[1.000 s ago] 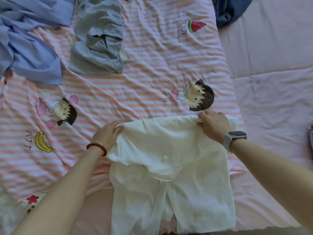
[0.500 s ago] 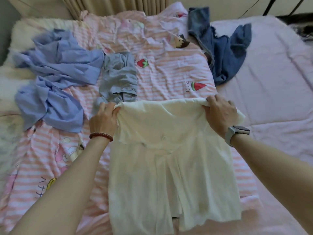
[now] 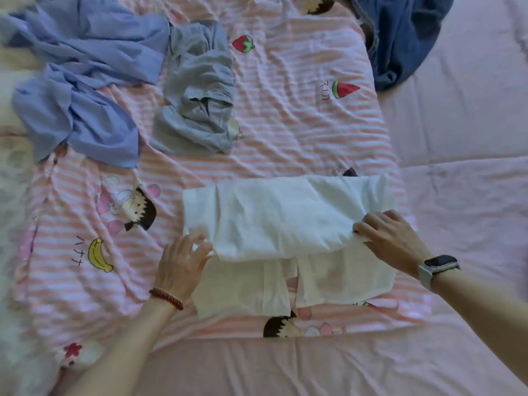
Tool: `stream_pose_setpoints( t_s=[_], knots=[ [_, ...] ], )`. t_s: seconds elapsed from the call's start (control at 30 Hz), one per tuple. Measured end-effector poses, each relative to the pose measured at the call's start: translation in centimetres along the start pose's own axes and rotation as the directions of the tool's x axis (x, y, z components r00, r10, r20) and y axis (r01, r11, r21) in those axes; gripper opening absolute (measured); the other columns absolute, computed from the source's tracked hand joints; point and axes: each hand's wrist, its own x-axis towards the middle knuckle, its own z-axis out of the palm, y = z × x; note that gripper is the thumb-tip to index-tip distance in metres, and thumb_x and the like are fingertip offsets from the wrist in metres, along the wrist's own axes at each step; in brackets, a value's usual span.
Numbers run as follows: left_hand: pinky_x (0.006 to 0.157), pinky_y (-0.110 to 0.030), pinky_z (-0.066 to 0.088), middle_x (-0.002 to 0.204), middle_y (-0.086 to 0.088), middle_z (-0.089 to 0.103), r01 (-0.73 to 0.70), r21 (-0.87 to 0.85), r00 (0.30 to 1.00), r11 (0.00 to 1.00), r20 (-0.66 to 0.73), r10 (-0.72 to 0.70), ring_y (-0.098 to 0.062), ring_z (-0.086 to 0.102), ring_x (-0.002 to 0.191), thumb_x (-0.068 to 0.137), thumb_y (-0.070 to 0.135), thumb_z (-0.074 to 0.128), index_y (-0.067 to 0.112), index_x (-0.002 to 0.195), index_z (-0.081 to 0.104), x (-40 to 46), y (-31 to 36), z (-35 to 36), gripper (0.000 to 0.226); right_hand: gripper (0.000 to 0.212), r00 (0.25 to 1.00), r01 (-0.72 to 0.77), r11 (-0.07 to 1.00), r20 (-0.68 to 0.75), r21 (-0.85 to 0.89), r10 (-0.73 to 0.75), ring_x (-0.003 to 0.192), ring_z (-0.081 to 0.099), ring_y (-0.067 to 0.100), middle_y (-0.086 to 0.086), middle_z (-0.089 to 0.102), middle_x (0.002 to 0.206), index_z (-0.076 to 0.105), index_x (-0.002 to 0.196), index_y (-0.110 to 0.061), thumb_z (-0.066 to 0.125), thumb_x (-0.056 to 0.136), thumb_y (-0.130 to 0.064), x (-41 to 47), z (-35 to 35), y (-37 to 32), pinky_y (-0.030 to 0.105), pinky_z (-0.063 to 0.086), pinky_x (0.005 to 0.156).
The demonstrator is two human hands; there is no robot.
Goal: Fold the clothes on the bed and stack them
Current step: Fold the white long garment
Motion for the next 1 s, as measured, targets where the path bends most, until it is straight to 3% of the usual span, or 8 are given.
stream_pose_setpoints(
  t_s=[0.13, 0.27, 0.47, 0.57, 0.67, 0.77, 0.87, 1.0],
  knots=[
    [0.058, -0.034, 0.043, 0.104, -0.002, 0.045, 0.049, 0.021, 0.995, 0.999, 0.087, -0.050, -0.024, 0.042, 0.084, 0.071, 0.016, 0.042, 0.022, 0.091, 0.045, -5.6, 2.6, -0.1, 0.021, 0.050, 0.996, -0.036, 0.999, 0.078, -0.014, 0.037, 0.058, 0.054, 0.026, 0.005, 0.054, 0.073, 0.045, 0.090, -0.019, 0.075, 0.055, 0.000, -4.0, 0.8, -2.5, 0.035, 0.032, 0.073],
    [0.058, -0.033, 0.044, 0.104, -0.002, 0.044, 0.070, 0.036, 0.986, 0.997, 0.151, -0.075, -0.024, 0.042, 0.087, 0.064, 0.014, 0.039, 0.023, 0.090, 0.045, -9.0, 4.3, 0.3, 0.029, 0.066, 0.971, -0.103, 0.994, 0.214, -0.025, 0.106, 0.065, 0.058, 0.029, 0.007, 0.056, 0.076, 0.045, 0.091, -0.019, 0.082, 0.039, 0.000, -6.8, 1.3, -4.4, 0.038, 0.031, 0.075],
    [0.069, -0.038, 0.048, 0.104, -0.008, 0.057, 0.231, 0.050, 0.929, 0.972, 0.286, -0.235, -0.025, 0.046, 0.096, 0.062, 0.020, 0.036, 0.020, 0.089, 0.058, -10.7, 5.3, -0.2, 0.035, 0.042, 0.917, -0.271, 0.962, 0.297, -0.021, 0.265, 0.084, 0.059, 0.032, 0.010, 0.059, 0.093, 0.061, 0.085, -0.016, 0.082, 0.049, -0.014, -9.9, 3.2, -6.7, 0.041, 0.046, 0.069],
    [0.077, -0.042, 0.046, 0.100, -0.012, 0.062, 0.525, -0.011, 0.821, 0.851, 0.271, -0.503, -0.030, 0.053, 0.095, 0.063, 0.029, 0.037, 0.010, 0.085, 0.068, -9.9, 6.2, -0.9, 0.042, 0.029, 0.916, -0.363, 0.931, 0.193, 0.030, 0.351, 0.079, 0.059, 0.031, 0.009, 0.059, 0.091, 0.067, 0.087, -0.013, 0.049, 0.071, -0.029, -9.4, 2.7, -8.7, 0.040, 0.041, 0.070],
    [0.087, -0.044, 0.042, 0.107, -0.019, 0.058, 0.811, -0.197, 0.583, 0.550, 0.198, -0.788, -0.036, 0.052, 0.102, 0.072, 0.036, 0.044, 0.002, 0.104, 0.062, -7.1, 7.0, -1.0, 0.050, 0.032, 0.934, -0.350, 0.930, 0.111, 0.110, 0.338, 0.083, 0.057, 0.030, 0.008, 0.059, 0.094, 0.065, 0.097, -0.015, 0.042, 0.078, -0.027, -6.0, 2.7, -11.5, 0.043, 0.038, 0.078],
    [0.096, -0.042, 0.041, 0.114, -0.016, 0.053, 0.875, -0.334, 0.432, 0.351, 0.210, -0.877, -0.032, 0.049, 0.109, 0.077, 0.046, 0.049, 0.002, 0.114, 0.055, -2.9, 6.3, -0.9, 0.058, 0.037, 0.954, -0.290, 0.947, 0.123, 0.139, 0.274, 0.111, 0.049, 0.027, 0.008, 0.058, 0.113, 0.059, 0.116, -0.021, 0.041, 0.084, -0.030, -1.7, 3.5, -14.2, 0.054, 0.029, 0.099],
    [0.091, -0.034, 0.042, 0.119, -0.009, 0.050, 0.914, -0.324, 0.322, 0.242, 0.220, -0.921, -0.026, 0.050, 0.109, 0.088, 0.046, 0.053, 0.007, 0.118, 0.053, 1.9, 3.8, -0.2, 0.049, 0.045, 0.948, -0.268, 0.955, 0.211, 0.127, 0.238, 0.127, 0.041, 0.034, 0.012, 0.050, 0.133, 0.049, 0.129, -0.024, 0.037, 0.087, -0.034, 2.8, 4.4, -15.8, 0.066, 0.020, 0.103],
    [0.072, -0.027, 0.038, 0.102, -0.003, 0.061, 0.930, -0.284, 0.294, 0.231, 0.203, -0.934, -0.023, 0.055, 0.095, 0.095, 0.039, 0.045, 0.011, 0.108, 0.062, 5.6, 1.4, 1.3, 0.035, 0.055, 0.894, -0.281, 0.957, 0.382, 0.072, 0.233, 0.141, 0.017, 0.038, 0.011, 0.022, 0.154, 0.026, 0.145, -0.034, 0.019, 0.091, -0.044, 7.5, 5.5, -15.8, 0.069, 0.002, 0.104]
  ],
)
